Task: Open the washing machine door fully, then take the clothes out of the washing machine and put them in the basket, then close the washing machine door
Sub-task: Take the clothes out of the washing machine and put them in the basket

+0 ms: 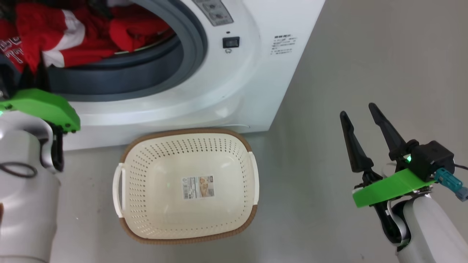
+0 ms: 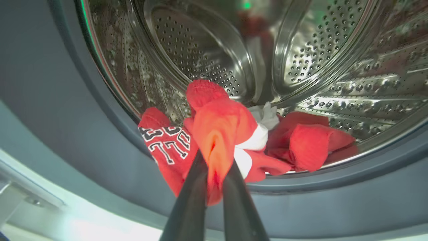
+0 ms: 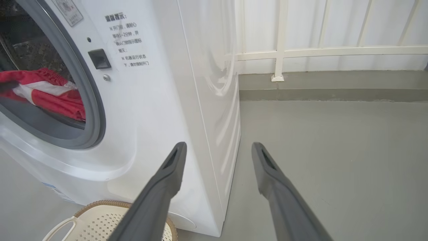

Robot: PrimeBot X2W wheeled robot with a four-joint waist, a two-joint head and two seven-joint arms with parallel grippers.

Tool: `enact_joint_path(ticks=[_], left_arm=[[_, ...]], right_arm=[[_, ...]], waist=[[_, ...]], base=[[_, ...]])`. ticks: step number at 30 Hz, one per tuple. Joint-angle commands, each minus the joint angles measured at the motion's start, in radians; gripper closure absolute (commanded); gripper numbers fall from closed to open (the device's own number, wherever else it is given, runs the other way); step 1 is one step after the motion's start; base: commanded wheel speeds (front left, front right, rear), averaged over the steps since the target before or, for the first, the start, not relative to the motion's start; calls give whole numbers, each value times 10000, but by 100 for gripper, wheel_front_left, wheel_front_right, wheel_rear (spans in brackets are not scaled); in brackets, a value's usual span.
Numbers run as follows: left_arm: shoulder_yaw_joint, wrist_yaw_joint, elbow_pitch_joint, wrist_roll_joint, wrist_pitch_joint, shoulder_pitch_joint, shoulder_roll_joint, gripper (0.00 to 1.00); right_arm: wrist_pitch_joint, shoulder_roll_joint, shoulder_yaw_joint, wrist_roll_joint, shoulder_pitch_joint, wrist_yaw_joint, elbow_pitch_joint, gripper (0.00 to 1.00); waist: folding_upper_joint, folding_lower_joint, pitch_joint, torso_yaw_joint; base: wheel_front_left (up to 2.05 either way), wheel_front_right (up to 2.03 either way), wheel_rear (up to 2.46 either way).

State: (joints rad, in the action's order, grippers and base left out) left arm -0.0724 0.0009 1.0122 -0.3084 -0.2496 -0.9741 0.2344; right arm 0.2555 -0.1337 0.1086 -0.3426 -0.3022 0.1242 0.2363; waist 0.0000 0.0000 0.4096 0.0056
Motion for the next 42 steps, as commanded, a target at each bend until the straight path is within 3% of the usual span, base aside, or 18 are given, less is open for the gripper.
enact_joint_path(ticks=[1, 17, 29, 36, 42], left_arm=[[292, 102, -720, -34, -119, 432, 409, 100], [681, 344, -5471, -856, 530, 3867, -114, 100], [507, 1046, -9706, -1072, 2036, 6395, -369, 100], [230, 1274, -10736, -1259, 2543, 7563, -688, 100], [-60, 1297, -10499, -1530, 2577, 8180, -1092, 100]], right_arm=[[63, -92, 174, -50, 224, 65, -181, 0], [63, 34, 147, -156, 980, 65, 97, 0], [63, 130, 206, -215, 1477, 65, 159, 0], [63, 115, 254, -270, 1536, 65, 132, 0], [63, 127, 227, -289, 1575, 65, 63, 0]], waist=[[0, 0, -373, 185], [0, 0, -1989, 409], [0, 0, -2809, 476], [0, 0, -2930, 304], [0, 0, -2689, 102]], base=[[0, 0, 0], [0, 0, 0], [0, 0, 0], [0, 0, 0], [0, 0, 0]])
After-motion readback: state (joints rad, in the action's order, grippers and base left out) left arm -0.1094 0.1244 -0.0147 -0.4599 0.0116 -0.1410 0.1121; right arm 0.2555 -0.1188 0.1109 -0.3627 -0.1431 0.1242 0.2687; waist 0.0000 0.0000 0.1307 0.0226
